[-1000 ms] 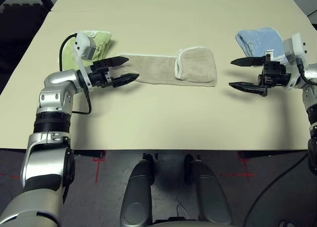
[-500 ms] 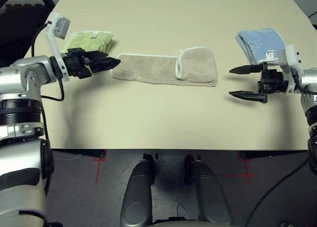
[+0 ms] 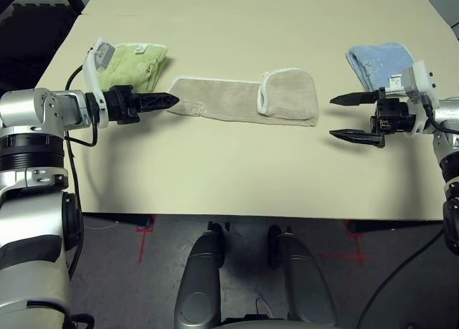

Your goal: Fold the towel and set it aside.

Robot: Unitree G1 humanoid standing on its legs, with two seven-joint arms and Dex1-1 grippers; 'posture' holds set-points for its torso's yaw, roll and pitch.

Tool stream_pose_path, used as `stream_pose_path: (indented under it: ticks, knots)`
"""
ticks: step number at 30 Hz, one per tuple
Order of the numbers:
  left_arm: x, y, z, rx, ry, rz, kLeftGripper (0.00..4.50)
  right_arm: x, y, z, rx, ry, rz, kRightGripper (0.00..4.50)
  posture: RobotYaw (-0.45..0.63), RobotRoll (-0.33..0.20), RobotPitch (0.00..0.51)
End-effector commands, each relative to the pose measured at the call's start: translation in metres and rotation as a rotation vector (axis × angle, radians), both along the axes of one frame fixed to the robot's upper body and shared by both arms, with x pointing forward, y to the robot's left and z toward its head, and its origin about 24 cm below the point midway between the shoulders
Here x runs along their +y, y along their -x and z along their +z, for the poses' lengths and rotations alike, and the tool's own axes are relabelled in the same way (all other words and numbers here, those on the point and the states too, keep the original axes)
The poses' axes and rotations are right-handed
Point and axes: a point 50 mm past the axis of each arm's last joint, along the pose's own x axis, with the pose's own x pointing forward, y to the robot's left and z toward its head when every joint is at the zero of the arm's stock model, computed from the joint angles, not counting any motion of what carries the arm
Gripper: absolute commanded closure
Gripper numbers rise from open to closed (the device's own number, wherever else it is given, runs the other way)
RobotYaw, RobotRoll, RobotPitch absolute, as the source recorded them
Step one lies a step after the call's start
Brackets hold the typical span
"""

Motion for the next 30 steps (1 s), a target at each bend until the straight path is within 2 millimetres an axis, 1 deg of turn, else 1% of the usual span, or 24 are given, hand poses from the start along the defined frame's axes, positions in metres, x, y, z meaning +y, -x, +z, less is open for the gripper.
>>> stream_pose_path:
  ticks: [1,5,11,21,30]
  knots:
    - [0.002,0.002,-0.005,0.045,0.034,0.018,0.00,0.000,0.001,0.001,-0.009,-0.008,0.001,0.03,0.02,0.000,0.275]
    - [0.002,0.003,-0.008,0.081,0.078,0.043,0.00,0.001,0.000,0.002,-0.012,-0.006,0.000,0.03,0.02,0.000,0.276]
    - [-0.005,0.000,-0.006,0.090,0.188,0.061,0.00,0.001,0.000,0.002,-0.011,-0.002,-0.007,0.03,0.02,0.000,0.278]
    - [-0.006,-0.008,-0.013,0.116,0.240,0.131,0.00,0.002,0.000,0.003,-0.018,0.002,-0.010,0.03,0.01,0.000,0.280]
    - [-0.007,-0.011,-0.022,0.141,0.244,0.172,0.00,0.002,-0.001,0.006,-0.026,0.003,-0.013,0.03,0.01,0.000,0.279]
